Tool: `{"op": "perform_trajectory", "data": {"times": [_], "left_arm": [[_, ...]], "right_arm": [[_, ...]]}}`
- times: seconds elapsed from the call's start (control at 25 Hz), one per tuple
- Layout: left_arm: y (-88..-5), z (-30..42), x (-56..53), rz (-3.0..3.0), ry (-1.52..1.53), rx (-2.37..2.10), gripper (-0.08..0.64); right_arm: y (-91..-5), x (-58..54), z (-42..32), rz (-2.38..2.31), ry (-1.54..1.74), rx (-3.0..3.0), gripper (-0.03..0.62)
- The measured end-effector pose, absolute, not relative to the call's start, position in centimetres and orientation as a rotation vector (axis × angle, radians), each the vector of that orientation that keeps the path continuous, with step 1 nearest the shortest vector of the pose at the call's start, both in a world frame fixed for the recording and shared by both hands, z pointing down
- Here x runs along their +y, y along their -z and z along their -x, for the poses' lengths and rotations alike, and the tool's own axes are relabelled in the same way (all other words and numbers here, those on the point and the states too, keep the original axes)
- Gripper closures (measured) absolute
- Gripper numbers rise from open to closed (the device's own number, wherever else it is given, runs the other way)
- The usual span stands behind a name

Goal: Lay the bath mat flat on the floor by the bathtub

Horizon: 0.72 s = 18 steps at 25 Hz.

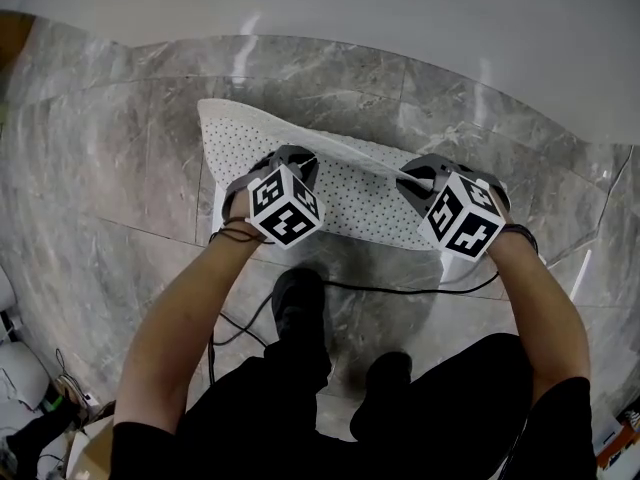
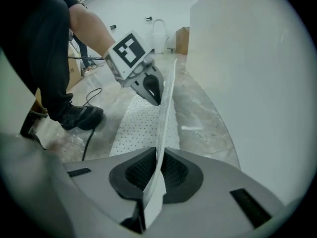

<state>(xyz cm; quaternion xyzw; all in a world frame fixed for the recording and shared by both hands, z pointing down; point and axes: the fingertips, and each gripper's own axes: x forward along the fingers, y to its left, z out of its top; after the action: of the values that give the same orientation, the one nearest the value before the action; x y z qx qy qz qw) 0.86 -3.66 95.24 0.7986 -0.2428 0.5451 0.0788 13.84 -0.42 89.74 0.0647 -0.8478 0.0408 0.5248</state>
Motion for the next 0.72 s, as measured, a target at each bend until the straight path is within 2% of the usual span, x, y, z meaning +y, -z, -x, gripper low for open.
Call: {"op": "perform_trajectory", "data": {"times": [0.2, 0.48, 0.6, 0.72], "left_arm": [[-94.8, -1.2, -4.2, -2.436, -1.619, -0.735, 0.534], [-95.4, -1.3, -3.4, -2.418, -1.601, -0.702, 0.483], [-96.2, -1.1, -2.3, -2.386, -1.604, -0.652, 0.463], [-97.3, -0.5, -1.0, -2.332, -1.593, -0.585, 0.446]], "right_arm": [[-88.9, -6.2, -14.6, -0.366, 0.09, -1.97, 0.561], [-90.7, -11.5, -14.6, -0.428, 0.212, -1.849, 0.557], [-92.0, -12.8, -15.1, -0.459, 0.159, -1.825, 0.518], [-92.9, -14.1, -16.3, -0.551, 0.063, -1.818, 0.448]]}}
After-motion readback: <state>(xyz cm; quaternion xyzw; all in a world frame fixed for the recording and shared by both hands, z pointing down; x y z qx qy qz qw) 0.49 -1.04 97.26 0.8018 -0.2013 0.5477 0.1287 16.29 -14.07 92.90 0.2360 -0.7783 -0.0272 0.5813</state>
